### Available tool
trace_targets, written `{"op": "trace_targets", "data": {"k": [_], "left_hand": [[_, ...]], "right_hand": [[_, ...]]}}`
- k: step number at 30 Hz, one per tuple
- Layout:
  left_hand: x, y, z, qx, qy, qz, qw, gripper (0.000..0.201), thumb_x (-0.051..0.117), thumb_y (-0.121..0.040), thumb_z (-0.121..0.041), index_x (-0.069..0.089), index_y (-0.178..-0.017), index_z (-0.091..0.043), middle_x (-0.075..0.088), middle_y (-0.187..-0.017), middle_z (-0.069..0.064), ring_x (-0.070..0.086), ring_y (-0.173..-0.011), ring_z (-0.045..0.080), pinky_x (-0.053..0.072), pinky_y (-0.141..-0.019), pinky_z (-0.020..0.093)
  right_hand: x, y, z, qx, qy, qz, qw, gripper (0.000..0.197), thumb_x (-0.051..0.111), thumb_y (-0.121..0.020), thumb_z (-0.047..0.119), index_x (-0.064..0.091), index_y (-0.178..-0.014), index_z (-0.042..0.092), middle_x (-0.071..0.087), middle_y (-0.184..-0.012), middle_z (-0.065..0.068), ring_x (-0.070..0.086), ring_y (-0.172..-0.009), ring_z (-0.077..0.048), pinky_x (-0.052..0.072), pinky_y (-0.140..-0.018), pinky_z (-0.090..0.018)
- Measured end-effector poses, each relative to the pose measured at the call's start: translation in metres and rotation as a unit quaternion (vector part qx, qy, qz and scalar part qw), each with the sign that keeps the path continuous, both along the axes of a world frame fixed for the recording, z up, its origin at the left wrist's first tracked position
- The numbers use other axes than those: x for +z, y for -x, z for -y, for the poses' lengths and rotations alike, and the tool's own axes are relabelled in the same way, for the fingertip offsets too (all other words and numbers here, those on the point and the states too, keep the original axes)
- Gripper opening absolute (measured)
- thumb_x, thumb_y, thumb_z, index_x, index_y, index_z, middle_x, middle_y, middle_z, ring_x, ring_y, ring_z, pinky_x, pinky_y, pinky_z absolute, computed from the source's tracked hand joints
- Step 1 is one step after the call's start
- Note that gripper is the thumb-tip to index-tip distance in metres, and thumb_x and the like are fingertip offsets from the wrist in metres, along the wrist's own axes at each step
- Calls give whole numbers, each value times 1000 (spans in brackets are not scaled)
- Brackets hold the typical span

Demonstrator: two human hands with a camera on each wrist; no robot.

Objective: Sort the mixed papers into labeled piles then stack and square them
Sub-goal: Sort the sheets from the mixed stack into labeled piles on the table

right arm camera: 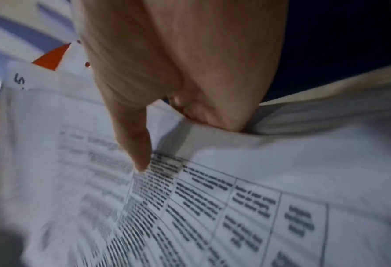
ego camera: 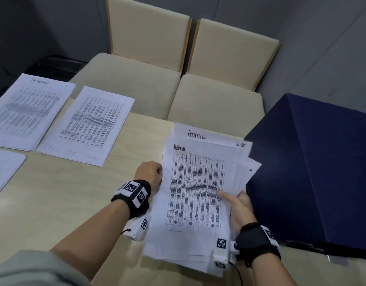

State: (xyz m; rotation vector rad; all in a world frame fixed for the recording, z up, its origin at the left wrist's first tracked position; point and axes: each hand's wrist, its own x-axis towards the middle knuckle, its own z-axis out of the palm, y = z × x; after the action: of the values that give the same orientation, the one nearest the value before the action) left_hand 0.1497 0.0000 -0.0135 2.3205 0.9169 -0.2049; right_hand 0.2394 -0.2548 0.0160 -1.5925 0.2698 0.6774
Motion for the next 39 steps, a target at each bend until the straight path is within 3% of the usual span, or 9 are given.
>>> {"op": "trace_targets", "data": {"k": [6,9,16,20,26,29,31,34,39], "left_hand": [[20,5,-2,-81,-139,-42,986,47,39,-101,-39,45,-62,-13,47,-57,1,52,-58,27,39,-56,27],[32,8,-10,-76,-174,35,981,40,42,-100,-40,56,-71,-17,60,-68,5,60,-66,30,39,-56,29],[24,18,-12,-73,215,235,945,30,58,-92,-1,78,-93,-22,72,-86,-9,60,-74,2,47,-72,19],[23,22,-5,-103,306,203,924,50,57,-89,10,76,-72,-33,71,-72,-11,57,-63,3,45,-66,19],[16,13,0,31,316,219,923,18,52,-96,-3,69,-94,-10,69,-88,7,62,-70,16,46,-67,16],[14,7,3,97,200,233,947,22,52,-92,-2,65,-87,-18,68,-87,7,63,-74,24,49,-71,31],[21,7,7,70,212,239,945,37,45,-83,7,68,-84,-22,70,-86,2,64,-79,20,47,-73,29],[42,11,10,-32,283,235,929,69,32,-66,20,68,-95,-31,71,-96,-7,63,-83,9,48,-75,21],[62,16,1,-90,356,202,908,60,57,-67,6,56,-124,-14,68,-117,1,66,-104,17,54,-84,29]], "right_hand": [[-13,-1,-4,6,64,40,997,17,71,-77,3,65,-93,6,73,-95,-6,67,-95,-25,49,-74,-31],[-38,-9,6,-35,67,46,996,54,76,-56,28,63,-98,-4,70,-100,-17,66,-96,-31,51,-83,-39],[-12,-5,-4,-70,-62,50,994,24,62,-76,-14,68,-89,5,69,-84,-6,59,-91,-23,52,-77,-28],[-16,-3,3,-16,-81,-1,997,17,52,-100,13,66,-109,11,71,-108,-3,62,-98,-13,52,-68,-23],[-24,-8,8,-122,-28,60,990,39,48,-87,-13,60,-66,18,61,-58,12,50,-65,-14,46,-62,-21],[-30,-3,10,-141,-61,12,988,8,60,-93,13,61,-94,21,69,-91,11,55,-83,-8,50,-75,-21],[-34,-6,10,-154,-86,2,984,36,76,-82,27,61,-114,21,65,-114,1,59,-94,-12,56,-76,-23],[-24,-20,4,-176,-50,57,981,43,65,-90,2,56,-131,11,65,-125,-9,62,-113,-24,54,-96,-33],[8,-25,-7,-114,-32,103,988,17,60,-94,2,65,-110,8,70,-103,2,60,-107,-19,46,-88,-23]]}}
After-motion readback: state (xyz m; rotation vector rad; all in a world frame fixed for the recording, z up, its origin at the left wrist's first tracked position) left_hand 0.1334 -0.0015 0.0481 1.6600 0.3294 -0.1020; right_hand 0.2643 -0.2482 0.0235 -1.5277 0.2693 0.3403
